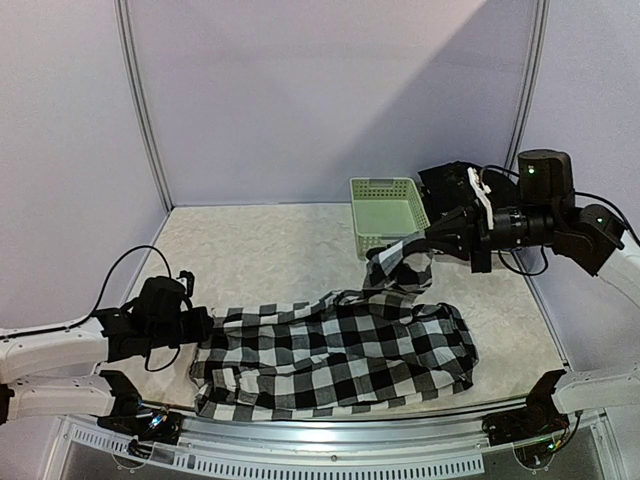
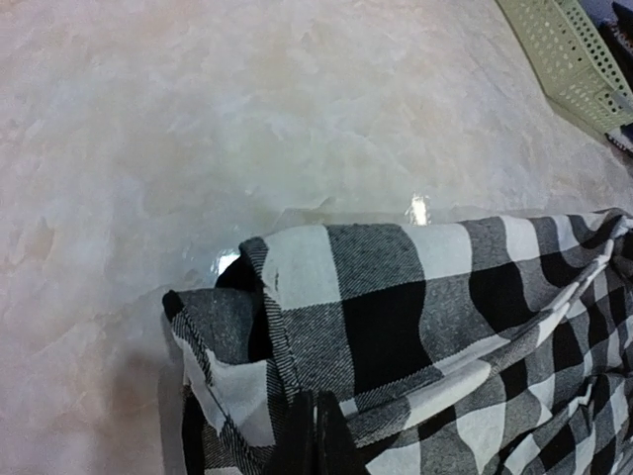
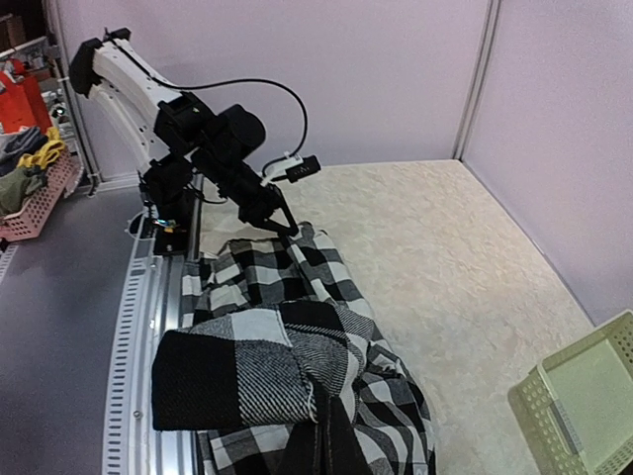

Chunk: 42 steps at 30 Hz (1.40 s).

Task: Fold and stack the mixed laundry pile
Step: Smooth out the 1/3-folded shirt at the center of the board.

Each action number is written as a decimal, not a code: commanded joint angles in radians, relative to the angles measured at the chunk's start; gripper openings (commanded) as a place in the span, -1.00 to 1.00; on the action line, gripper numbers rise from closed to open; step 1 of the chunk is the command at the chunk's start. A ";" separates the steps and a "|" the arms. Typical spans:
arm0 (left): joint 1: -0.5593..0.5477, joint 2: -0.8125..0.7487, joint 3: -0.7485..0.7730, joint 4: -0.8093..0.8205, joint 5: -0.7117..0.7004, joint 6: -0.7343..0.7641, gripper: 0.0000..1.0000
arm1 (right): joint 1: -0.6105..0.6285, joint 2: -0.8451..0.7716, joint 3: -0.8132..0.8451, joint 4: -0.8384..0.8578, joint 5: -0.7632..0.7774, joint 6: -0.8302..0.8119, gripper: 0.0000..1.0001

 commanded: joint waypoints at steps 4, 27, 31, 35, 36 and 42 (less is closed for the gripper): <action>-0.064 -0.076 -0.098 -0.084 -0.142 -0.172 -0.85 | 0.051 -0.092 -0.087 -0.070 -0.128 0.053 -1.00; -0.206 0.681 0.616 0.072 0.149 0.267 -0.42 | 0.082 -0.099 0.095 -0.382 -0.340 -0.307 -0.91; -0.237 0.867 0.735 0.129 0.275 0.272 -0.49 | 0.082 -0.059 0.085 -0.349 -0.295 -0.285 -0.91; -0.290 0.936 0.791 0.132 0.309 0.290 -0.54 | 0.079 -0.008 0.069 -0.276 -0.217 -0.232 -0.94; -0.301 0.940 0.793 0.127 0.315 0.294 -0.55 | 0.078 -0.002 0.062 -0.247 -0.198 -0.216 -0.96; -0.361 0.939 0.723 0.123 0.286 0.313 -0.60 | 0.069 0.062 0.063 -0.180 -0.169 -0.168 -1.00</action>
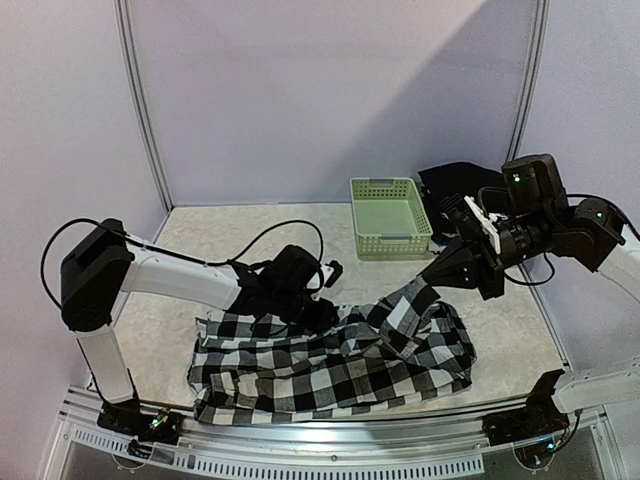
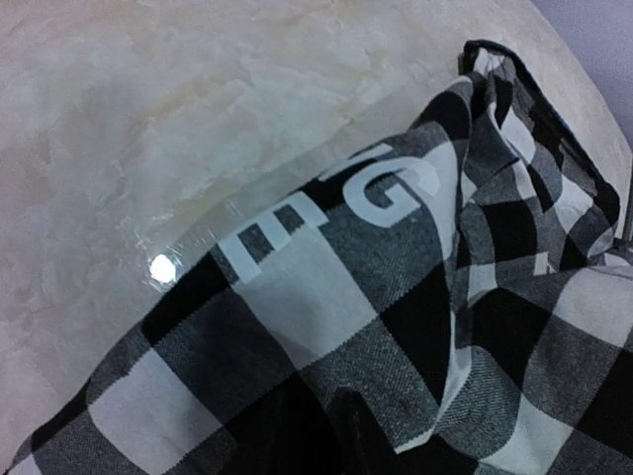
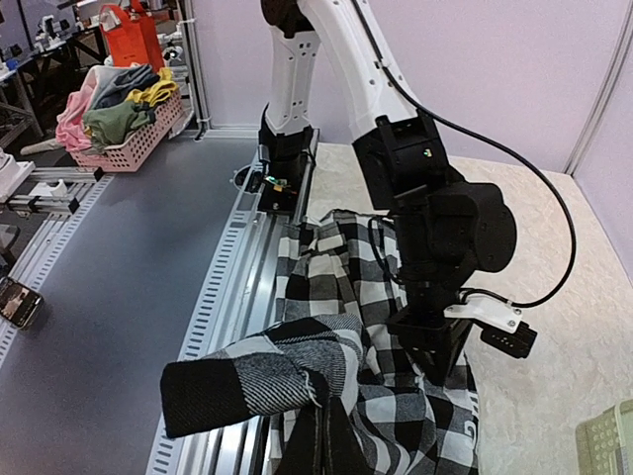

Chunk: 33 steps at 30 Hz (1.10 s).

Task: Fold and stack the mixed laundry pile
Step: Smooth out the 1/3-folded shirt at the center of the board.

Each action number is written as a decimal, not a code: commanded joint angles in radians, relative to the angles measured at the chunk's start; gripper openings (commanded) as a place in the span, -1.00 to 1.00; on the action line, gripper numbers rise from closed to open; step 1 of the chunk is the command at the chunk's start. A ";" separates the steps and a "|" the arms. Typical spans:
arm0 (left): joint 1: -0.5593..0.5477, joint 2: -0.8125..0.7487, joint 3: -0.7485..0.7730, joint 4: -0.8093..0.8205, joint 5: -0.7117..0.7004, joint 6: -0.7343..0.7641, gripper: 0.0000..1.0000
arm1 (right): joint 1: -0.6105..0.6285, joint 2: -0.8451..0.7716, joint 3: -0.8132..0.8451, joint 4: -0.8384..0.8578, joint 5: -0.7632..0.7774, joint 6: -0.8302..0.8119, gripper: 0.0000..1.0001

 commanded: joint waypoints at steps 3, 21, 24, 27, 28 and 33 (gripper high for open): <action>-0.069 0.007 -0.074 0.029 -0.033 0.035 -0.61 | -0.016 0.088 0.040 0.050 0.039 0.036 -1.00; -0.080 -0.172 -0.245 0.140 -0.227 -0.008 -0.31 | -0.063 0.642 0.475 -0.251 -0.213 -0.189 -0.87; -0.080 -0.294 -0.283 0.055 -0.323 0.013 -0.09 | -0.065 0.768 0.553 -0.291 -0.256 -0.199 -0.85; -0.080 -0.404 -0.325 -0.041 -0.412 0.032 -0.02 | -0.062 0.878 0.624 -0.329 -0.281 -0.212 -0.85; -0.080 -0.444 -0.343 -0.061 -0.429 0.036 0.01 | -0.061 0.902 0.641 -0.335 -0.282 -0.214 -0.85; -0.080 -0.649 -0.458 -0.069 -0.425 0.074 0.34 | -0.060 1.024 0.716 -0.322 -0.289 -0.167 -0.87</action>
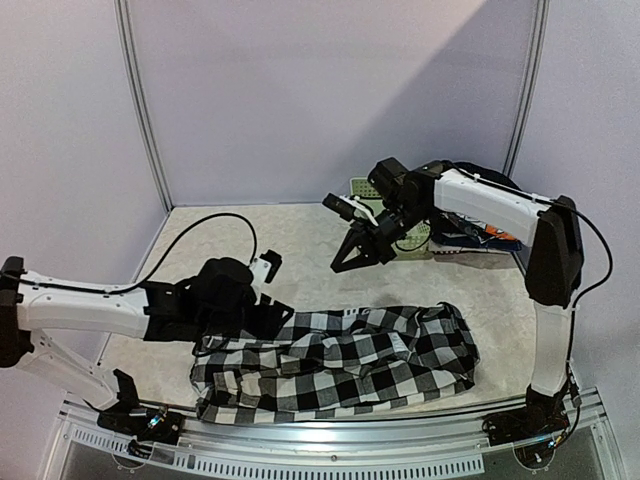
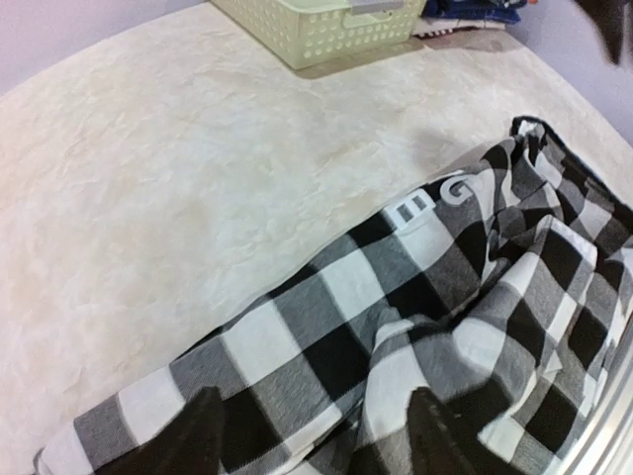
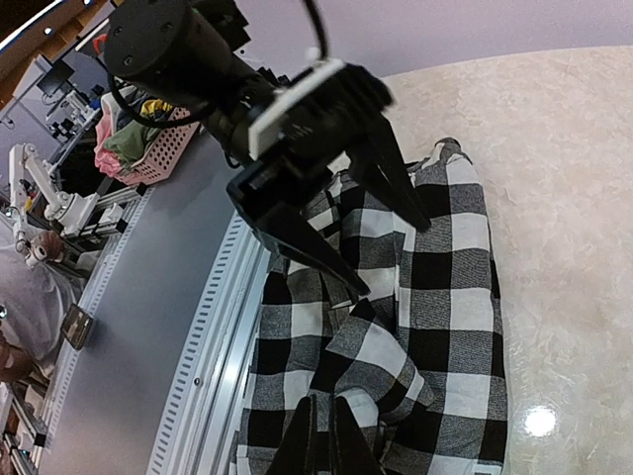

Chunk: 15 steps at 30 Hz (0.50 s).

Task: Fold and stack the mixed laundry pile
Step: Smooth out the 1/3-folded shirt at the center of the board.

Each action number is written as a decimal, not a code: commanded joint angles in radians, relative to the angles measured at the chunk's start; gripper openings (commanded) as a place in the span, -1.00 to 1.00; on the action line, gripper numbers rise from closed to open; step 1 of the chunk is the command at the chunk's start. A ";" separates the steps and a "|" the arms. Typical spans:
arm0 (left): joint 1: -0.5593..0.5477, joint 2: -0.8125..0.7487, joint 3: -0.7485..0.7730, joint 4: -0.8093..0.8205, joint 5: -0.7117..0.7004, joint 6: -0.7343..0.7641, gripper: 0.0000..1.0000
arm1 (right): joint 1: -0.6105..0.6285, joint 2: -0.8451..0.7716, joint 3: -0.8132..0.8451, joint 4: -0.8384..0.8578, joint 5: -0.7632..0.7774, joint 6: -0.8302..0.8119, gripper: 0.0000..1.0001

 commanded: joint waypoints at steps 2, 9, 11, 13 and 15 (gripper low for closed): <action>-0.010 -0.188 -0.111 -0.068 -0.019 0.068 0.51 | 0.004 0.098 0.085 -0.037 -0.056 0.011 -0.88; -0.012 -0.185 -0.097 -0.114 0.127 0.206 0.69 | 0.012 0.066 -0.071 0.351 0.135 0.344 -0.75; -0.011 -0.127 -0.089 -0.091 0.146 0.208 0.70 | 0.012 -0.022 -0.205 0.553 0.293 0.573 -0.49; -0.013 -0.060 -0.072 -0.082 0.172 0.208 0.71 | 0.011 -0.096 -0.309 0.638 0.450 0.721 -0.35; -0.019 -0.002 -0.060 -0.074 0.199 0.215 0.73 | 0.010 -0.163 -0.391 0.681 0.562 0.811 -0.22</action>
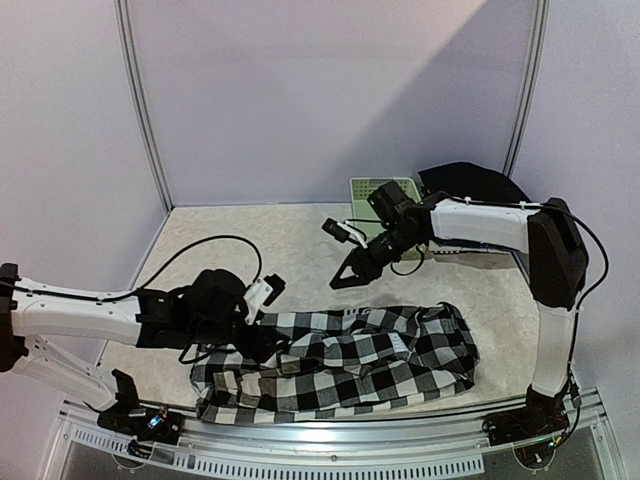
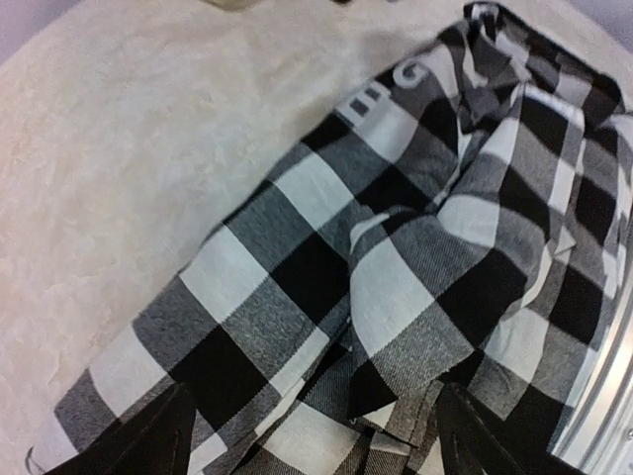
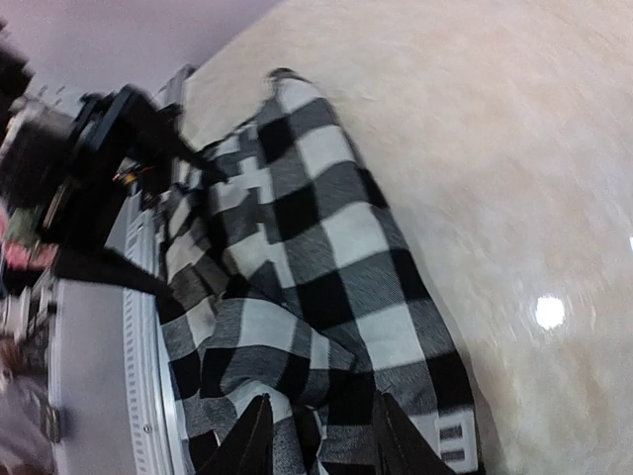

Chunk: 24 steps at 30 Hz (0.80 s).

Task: Fold and stack the mixed laundry pile
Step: Smooth out the 1/3-folded shirt at the center of the board, then adjust the rectangle-folded shirt at the center of the board.

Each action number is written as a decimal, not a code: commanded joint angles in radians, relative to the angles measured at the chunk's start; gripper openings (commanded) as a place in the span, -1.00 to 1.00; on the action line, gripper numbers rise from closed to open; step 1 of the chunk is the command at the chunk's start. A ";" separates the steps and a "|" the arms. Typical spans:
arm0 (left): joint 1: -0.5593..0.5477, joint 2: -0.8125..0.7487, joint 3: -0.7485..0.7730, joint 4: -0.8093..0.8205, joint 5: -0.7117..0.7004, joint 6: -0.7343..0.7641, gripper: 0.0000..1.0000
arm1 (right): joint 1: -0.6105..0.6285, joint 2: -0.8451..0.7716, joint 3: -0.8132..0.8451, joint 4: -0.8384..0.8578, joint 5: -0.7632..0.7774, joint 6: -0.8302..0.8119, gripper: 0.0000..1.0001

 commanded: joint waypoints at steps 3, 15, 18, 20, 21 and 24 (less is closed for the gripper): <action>-0.033 0.167 0.052 0.004 0.095 0.054 0.74 | 0.002 -0.230 -0.225 0.283 0.425 0.416 -0.16; -0.090 0.344 0.163 0.005 0.031 0.103 -0.23 | 0.003 -0.372 -0.396 0.297 0.522 0.449 -0.12; -0.121 0.354 0.237 -0.074 0.001 0.096 -0.93 | 0.003 -0.389 -0.435 0.300 0.586 0.475 -0.14; -0.151 0.360 0.305 -0.168 -0.027 0.085 -1.00 | 0.004 -0.407 -0.471 0.307 0.604 0.501 -0.20; -0.167 0.361 0.346 -0.217 -0.044 0.075 -1.00 | 0.003 -0.415 -0.491 0.316 0.598 0.512 -0.24; -0.207 0.354 0.467 -0.405 -0.084 0.025 -1.00 | 0.008 -0.451 -0.559 0.343 0.577 0.524 -0.34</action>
